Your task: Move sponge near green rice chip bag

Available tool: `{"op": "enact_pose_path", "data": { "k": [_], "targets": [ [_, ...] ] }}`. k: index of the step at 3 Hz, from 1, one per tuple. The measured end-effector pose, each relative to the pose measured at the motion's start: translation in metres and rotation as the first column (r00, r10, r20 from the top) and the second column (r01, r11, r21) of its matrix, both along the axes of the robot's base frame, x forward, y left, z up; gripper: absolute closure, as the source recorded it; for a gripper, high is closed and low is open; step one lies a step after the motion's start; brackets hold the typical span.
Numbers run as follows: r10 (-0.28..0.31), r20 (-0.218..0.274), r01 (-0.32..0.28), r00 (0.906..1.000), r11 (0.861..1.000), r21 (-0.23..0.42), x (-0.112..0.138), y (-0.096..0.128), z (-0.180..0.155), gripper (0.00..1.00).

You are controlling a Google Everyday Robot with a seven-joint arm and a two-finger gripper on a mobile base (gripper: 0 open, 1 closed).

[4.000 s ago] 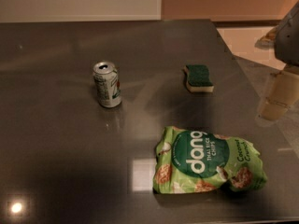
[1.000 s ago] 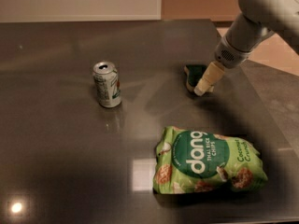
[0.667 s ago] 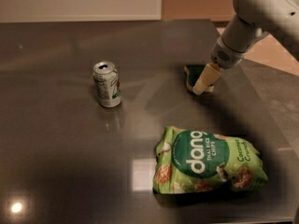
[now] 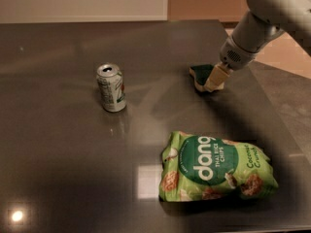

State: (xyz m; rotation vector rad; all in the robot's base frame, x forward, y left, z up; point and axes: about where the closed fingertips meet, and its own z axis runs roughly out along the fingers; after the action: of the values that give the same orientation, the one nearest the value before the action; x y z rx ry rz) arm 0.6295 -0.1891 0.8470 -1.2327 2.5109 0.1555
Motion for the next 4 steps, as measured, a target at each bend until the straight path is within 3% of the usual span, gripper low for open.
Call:
{"op": "enact_pose_path", "data": {
  "k": [1, 2, 3, 4],
  "targets": [
    [0.096, 0.019, -0.097, 0.9951, 0.994, 0.039, -0.014, 0.012, 0.016, 0.88],
    [0.267, 0.018, -0.267, 0.9636, 0.961, 0.076, -0.033, 0.031, 0.025, 1.0],
    [0.48, -0.007, -0.477, 0.8774, 0.873, 0.102, -0.061, 0.053, 0.027, 1.0],
    [0.632, -0.033, -0.625, 0.7739, 0.771, 0.117, -0.085, 0.064, 0.024, 1.0]
  ]
}}
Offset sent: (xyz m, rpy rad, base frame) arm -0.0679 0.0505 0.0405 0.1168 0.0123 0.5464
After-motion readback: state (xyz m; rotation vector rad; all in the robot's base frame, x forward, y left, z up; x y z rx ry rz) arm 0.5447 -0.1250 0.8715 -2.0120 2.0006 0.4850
